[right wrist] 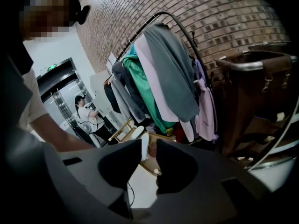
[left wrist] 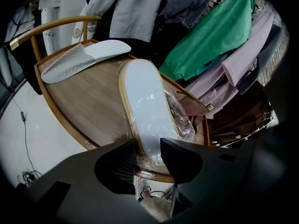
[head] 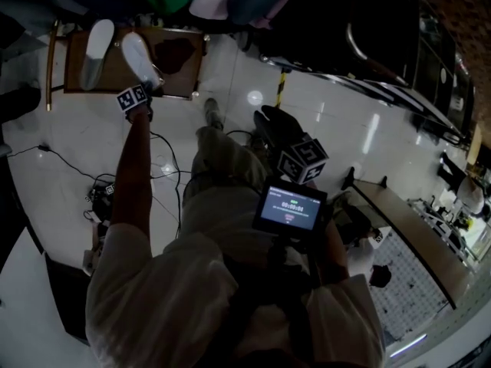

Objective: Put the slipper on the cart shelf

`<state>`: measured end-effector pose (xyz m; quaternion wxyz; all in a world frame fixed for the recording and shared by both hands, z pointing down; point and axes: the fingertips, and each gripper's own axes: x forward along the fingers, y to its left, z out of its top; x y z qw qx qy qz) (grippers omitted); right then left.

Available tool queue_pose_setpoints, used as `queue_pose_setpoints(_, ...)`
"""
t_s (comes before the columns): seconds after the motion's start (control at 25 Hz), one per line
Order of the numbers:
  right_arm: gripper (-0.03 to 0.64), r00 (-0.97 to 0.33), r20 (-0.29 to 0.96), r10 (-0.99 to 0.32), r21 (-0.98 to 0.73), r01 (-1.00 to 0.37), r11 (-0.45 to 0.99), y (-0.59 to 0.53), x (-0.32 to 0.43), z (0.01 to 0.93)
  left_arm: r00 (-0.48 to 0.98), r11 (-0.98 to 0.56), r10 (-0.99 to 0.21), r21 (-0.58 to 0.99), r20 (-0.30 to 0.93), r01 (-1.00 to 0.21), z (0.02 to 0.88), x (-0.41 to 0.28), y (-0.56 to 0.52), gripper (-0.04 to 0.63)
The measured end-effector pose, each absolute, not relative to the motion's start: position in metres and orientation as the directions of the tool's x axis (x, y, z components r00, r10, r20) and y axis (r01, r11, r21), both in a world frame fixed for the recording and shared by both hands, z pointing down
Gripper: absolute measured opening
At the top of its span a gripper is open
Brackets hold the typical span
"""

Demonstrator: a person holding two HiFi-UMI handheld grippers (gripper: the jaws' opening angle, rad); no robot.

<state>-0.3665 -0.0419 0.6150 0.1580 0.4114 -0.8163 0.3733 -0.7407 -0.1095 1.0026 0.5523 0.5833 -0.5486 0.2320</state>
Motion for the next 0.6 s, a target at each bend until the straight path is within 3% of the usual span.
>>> queue_pose_setpoints(0.44, 0.114, -0.596, 0.593, -0.541, -0.495, -0.800, 0.340, -0.027, -0.362, 0.633, 0.320, 0.239, -0.391, 0.431, 0.863, -0.870, 1.011, -0.732, -0.114, 0.164)
queue_pose_setpoints(0.6, 0.114, -0.604, 0.593, -0.533, -0.507, -0.794, 0.336, -0.026, -0.368, 0.639, 0.337, 0.318, -0.386, 0.467, 0.859, -0.825, 1.021, -0.746, -0.112, 0.104)
